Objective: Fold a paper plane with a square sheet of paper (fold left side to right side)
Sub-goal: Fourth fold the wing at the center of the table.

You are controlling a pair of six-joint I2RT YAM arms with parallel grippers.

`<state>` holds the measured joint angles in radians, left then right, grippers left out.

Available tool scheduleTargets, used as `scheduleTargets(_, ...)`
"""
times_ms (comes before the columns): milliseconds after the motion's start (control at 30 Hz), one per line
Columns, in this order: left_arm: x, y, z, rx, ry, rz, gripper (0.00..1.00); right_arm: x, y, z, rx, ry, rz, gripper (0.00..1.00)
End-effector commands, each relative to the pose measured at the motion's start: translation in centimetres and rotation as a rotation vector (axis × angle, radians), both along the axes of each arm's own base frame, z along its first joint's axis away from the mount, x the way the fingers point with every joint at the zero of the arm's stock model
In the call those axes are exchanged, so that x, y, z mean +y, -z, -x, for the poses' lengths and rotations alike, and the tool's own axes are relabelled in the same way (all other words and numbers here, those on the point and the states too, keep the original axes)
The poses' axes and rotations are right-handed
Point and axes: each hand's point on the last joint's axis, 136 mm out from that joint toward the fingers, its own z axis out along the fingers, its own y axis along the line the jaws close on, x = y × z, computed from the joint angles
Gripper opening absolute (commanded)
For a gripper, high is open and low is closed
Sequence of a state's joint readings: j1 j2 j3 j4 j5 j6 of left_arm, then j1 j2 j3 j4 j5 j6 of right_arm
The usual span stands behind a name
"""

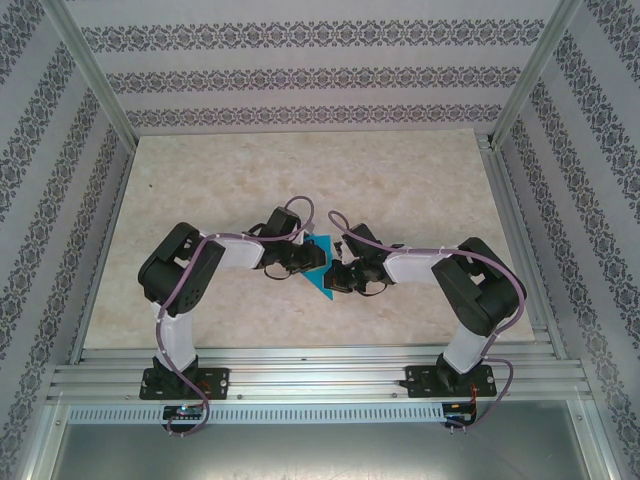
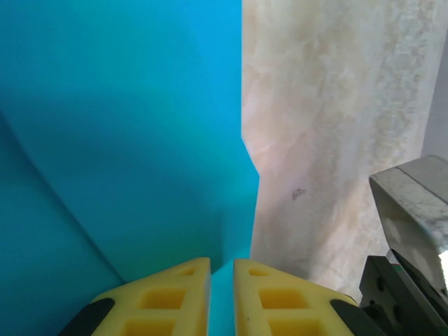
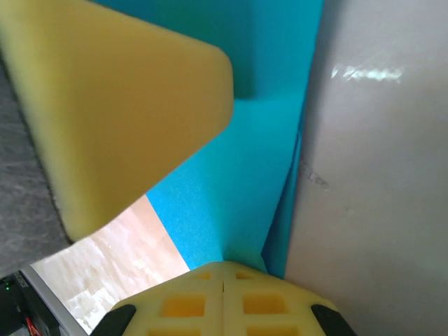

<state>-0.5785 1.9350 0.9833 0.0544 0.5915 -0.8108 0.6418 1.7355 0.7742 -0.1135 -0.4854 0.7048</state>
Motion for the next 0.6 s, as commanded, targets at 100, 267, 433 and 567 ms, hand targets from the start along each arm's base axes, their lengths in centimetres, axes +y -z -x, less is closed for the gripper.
scheduleTargets(100,1.4,1.4,-2.2,-0.104,0.016,-0.186,0.18,-5.8,6.0,4.8,0.156,-0.004,0.324,0.05)
scheduleTargets(267,2.8,2.4,-3.3,-0.115,-0.002,-0.250,0.19,-5.8,6.1,5.0,0.161,-0.007,0.324,0.05)
scheduleTargets(433,3.0,3.3,-4.4,-0.132,0.011,-0.310,0.20,-5.9,6.1,5.0,0.161,-0.008,0.330,0.05)
scheduleTargets(567,4.0,3.4,-5.4,-0.148,-0.001,-0.355,0.20,-6.1,6.1,5.0,0.162,-0.006,0.338,0.05)
